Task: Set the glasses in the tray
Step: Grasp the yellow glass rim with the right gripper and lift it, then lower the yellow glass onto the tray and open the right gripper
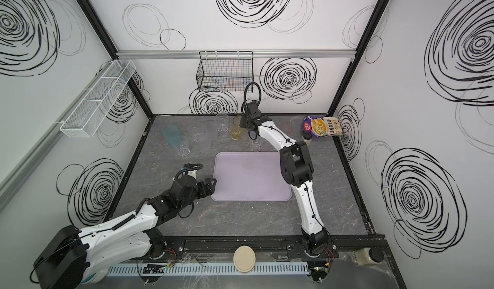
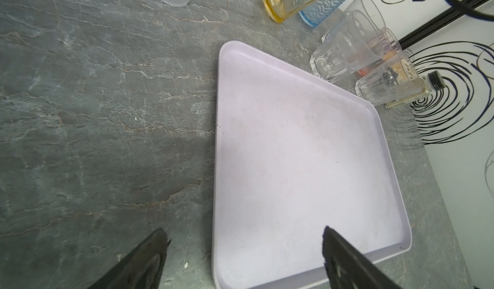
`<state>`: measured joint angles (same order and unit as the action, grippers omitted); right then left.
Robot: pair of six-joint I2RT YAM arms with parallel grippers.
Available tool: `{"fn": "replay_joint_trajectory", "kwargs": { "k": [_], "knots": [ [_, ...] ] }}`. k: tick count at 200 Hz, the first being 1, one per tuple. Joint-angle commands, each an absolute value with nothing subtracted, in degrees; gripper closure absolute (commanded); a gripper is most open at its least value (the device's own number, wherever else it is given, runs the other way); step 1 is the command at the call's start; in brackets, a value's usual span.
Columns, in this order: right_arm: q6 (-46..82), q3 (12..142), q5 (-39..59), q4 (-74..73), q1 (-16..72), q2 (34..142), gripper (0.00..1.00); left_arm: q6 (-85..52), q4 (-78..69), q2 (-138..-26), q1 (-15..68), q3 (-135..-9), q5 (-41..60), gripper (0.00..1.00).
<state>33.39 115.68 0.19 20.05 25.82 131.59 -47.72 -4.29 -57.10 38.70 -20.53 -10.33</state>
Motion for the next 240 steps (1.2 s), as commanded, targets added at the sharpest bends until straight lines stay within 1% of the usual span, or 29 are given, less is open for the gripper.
{"fn": "replay_joint_trajectory", "kwargs": {
  "k": [1, 27, 46, 105, 125, 143, 168, 206, 214, 240],
  "knots": [
    [31.88, 117.42, -3.07, 22.03, 27.21, 129.17, 0.91, -49.02, -4.51, -55.78, 38.23, -22.52, -10.31, 0.07],
    [30.41, 117.01, -3.93, 22.65, 28.41, 127.32, 0.95, -48.9, -3.64, -54.25, 38.23, -23.14, -11.1, 0.07],
    [28.75, 116.81, -5.62, 23.06, 29.8, 125.6, 0.96, -47.59, -2.37, -53.02, 38.14, -23.96, -12.49, 0.07],
    [24.02, 115.2, -11.29, 26.61, 34.24, 118.4, 0.98, -38.18, 0.45, -48.01, 36.22, -27.93, -17.01, 0.05],
    [21.36, 111.9, -11.02, 27.49, 36.08, 114.53, 0.99, -32.38, 1.4, -45.39, 35.99, -29.36, -19.82, 0.04],
    [20.58, 110.18, -8.67, 31.1, 36.99, 112.29, 0.99, -28.15, 2.63, -42.29, 35.23, -30.64, -23.15, 0.03],
    [19.51, 107.06, -8.48, 35.95, 39.54, 110.13, 1.0, -24.08, 0.97, -37.14, 33.48, -29.55, -24.09, 0.03],
    [18.76, 103.03, -8.52, 38.76, 44.25, 109.74, 1.0, -24.26, 0.08, -34.01, 30.88, -25.28, -22.5, 0.04],
    [18.73, 102.5, -8.14, 38.91, 44.72, 110.3, 1.0, -26.25, 0.0, -33.98, 30.85, -24.59, -22.0, 0.04],
    [18.74, 106.12, -5.93, 42.62, 45.13, 114.46, 1.0, -28.33, -0.74, -33.84, 30.87, -22.71, -20.86, 0.06]
  ]
}}
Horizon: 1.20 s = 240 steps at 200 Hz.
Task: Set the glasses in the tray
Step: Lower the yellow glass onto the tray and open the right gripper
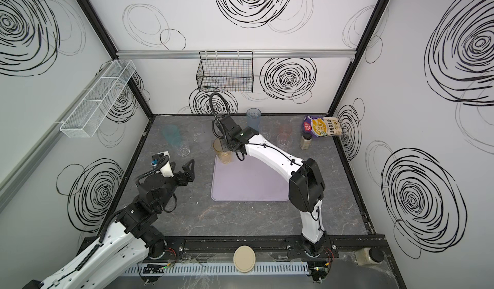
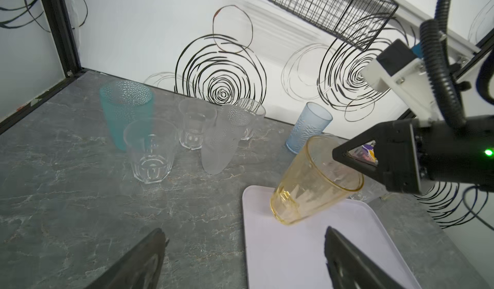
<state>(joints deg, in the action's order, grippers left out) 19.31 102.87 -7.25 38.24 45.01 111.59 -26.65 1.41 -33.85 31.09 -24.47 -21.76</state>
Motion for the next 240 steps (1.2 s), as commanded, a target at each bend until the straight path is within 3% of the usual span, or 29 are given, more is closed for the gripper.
{"fn": "replay_joint_trajectory", "kwargs": {
  "k": [1, 44, 140, 240],
  "knots": [
    [18.82, 106.41, -5.82, 42.84, 45.15, 114.71, 1.0, -28.4, -0.77, -33.84, 30.81, -22.65, -20.8, 0.06],
    [19.87, 114.39, -6.21, 48.44, 45.7, 122.85, 1.0, -30.54, -2.01, -34.86, 31.96, -21.29, -20.43, 0.08],
    [20.57, 111.08, -10.68, 41.19, 43.59, 122.58, 1.0, -31.9, -3.19, -34.45, 33.66, -18.82, -21.71, 0.08],
    [21.44, 113.4, -8.7, 39.7, 42.35, 126.61, 1.0, -32.43, -3.82, -35.29, 33.79, -18.24, -21.97, 0.08]
  ]
}}
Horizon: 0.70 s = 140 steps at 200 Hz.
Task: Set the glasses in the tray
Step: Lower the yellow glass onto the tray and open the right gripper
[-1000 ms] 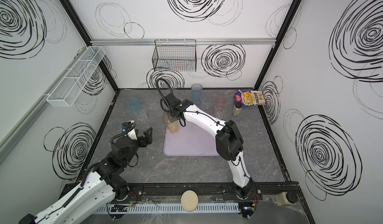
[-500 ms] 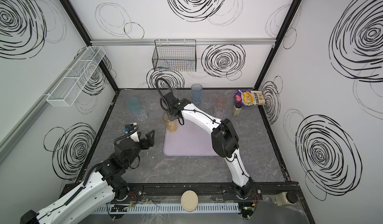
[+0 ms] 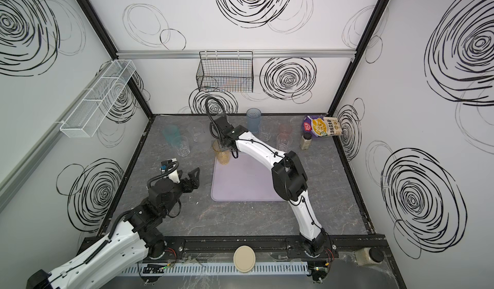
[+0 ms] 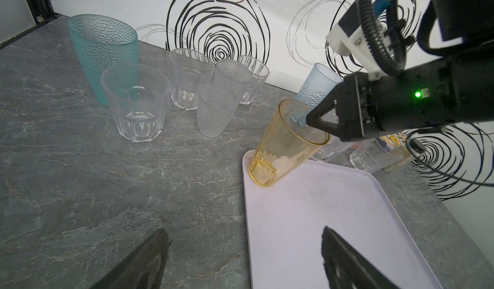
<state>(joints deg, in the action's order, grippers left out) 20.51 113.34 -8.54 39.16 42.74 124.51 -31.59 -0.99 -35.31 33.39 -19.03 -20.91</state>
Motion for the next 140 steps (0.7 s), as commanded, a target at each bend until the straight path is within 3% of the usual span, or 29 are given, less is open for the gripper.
{"fn": "replay_joint_trajectory", "kwargs": {
  "k": [1, 20, 79, 140],
  "knots": [
    [21.49, 113.35, -8.7, 39.71, 42.31, 126.63, 1.0, -32.43, -3.85, -35.27, 33.77, -18.22, -21.97, 0.08],
    [21.72, 113.17, -8.11, 39.57, 42.36, 126.22, 0.95, -32.43, -3.8, -35.27, 33.9, -18.11, -21.97, 0.08],
    [22.74, 115.5, -6.0, 40.96, 42.36, 124.15, 0.61, -32.13, -3.77, -36.04, 34.27, -19.14, -22.62, 0.08],
    [22.85, 115.29, -2.48, 43.03, 41.61, 116.78, 0.51, -25.94, -0.62, -37.2, 34.88, -25.07, -25.0, 0.06]
  ]
}}
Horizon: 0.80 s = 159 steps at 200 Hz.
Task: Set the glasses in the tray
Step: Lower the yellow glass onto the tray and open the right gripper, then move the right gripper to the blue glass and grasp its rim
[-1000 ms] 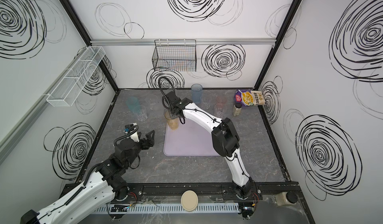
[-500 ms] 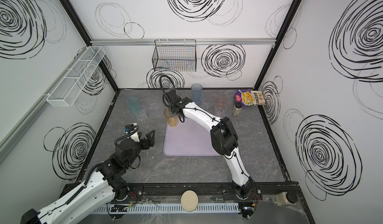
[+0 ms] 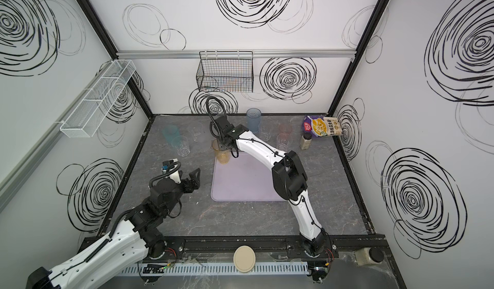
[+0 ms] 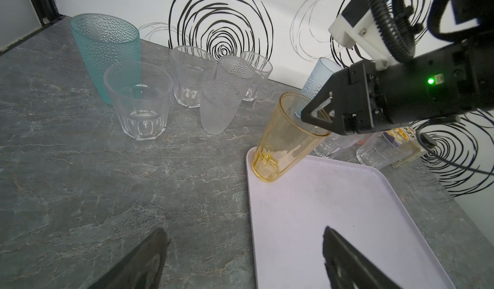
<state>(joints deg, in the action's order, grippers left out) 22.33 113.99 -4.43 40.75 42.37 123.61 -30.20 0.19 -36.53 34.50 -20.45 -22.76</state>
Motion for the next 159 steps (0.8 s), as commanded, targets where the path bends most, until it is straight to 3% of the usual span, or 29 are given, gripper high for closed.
{"fn": "replay_joint_trajectory", "kwargs": {
  "k": [1, 41, 86, 117, 159],
  "knots": [
    [22.85, 115.17, -2.34, 43.0, 41.59, 116.53, 0.51, -25.76, -0.62, -37.28, 34.89, -25.28, -25.02, 0.06],
    [24.96, 104.11, 5.46, 35.24, 35.21, 105.5, 0.48, -20.16, -4.59, -42.87, 35.3, -31.6, -22.94, 0.06],
    [29.11, 79.3, 12.16, 6.21, 20.73, 92.47, 0.44, -15.97, -11.99, -57.18, 36.83, -42.39, -15.85, 0.06],
    [30.85, 84.52, 11.16, 8.87, 13.52, 97.7, 0.44, -13.35, -12.27, -69.34, 36.71, -51.78, -10.9, 0.05],
    [27.54, 98.16, 12.36, 16.32, 12.22, 110.98, 0.45, -9.12, -7.98, -82.24, 35.88, -63.48, -8.17, 0.03]
  ]
}}
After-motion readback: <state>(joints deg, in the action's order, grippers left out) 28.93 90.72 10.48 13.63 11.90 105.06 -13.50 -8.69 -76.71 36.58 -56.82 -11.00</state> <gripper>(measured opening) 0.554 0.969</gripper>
